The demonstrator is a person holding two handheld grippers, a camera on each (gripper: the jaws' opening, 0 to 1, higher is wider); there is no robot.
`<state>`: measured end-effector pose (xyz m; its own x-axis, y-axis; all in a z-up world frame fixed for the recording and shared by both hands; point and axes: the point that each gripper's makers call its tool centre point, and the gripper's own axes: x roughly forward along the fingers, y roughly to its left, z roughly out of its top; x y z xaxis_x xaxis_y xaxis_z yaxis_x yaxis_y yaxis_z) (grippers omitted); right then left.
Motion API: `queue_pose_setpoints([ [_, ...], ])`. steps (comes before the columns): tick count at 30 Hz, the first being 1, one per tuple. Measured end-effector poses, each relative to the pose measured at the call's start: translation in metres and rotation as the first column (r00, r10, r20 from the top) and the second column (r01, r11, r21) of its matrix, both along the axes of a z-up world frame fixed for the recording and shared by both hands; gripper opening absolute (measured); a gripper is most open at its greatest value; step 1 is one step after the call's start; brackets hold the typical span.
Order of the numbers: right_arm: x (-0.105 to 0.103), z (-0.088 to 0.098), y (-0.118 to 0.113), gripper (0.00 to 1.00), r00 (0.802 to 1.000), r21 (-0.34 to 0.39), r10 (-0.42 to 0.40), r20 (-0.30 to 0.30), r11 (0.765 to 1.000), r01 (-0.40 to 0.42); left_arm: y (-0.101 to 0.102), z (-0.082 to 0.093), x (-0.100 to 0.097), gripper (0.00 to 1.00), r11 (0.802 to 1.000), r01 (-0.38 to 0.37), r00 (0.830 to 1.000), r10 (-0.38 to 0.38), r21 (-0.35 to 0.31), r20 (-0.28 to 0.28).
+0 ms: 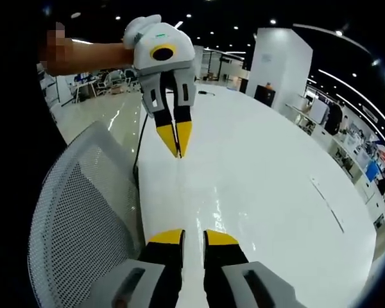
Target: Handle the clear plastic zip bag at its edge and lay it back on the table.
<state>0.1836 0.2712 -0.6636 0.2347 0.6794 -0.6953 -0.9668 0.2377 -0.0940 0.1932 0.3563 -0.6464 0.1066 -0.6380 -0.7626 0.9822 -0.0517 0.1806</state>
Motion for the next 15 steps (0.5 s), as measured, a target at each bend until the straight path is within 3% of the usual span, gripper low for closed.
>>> queue_pose_setpoints([
  [15, -0.005, -0.01, 0.011, 0.04, 1.0, 0.017, 0.0, -0.03, 1.0, 0.001, -0.008, 0.008, 0.006, 0.0, 0.999, -0.029, 1.0, 0.03, -0.037, 0.007],
])
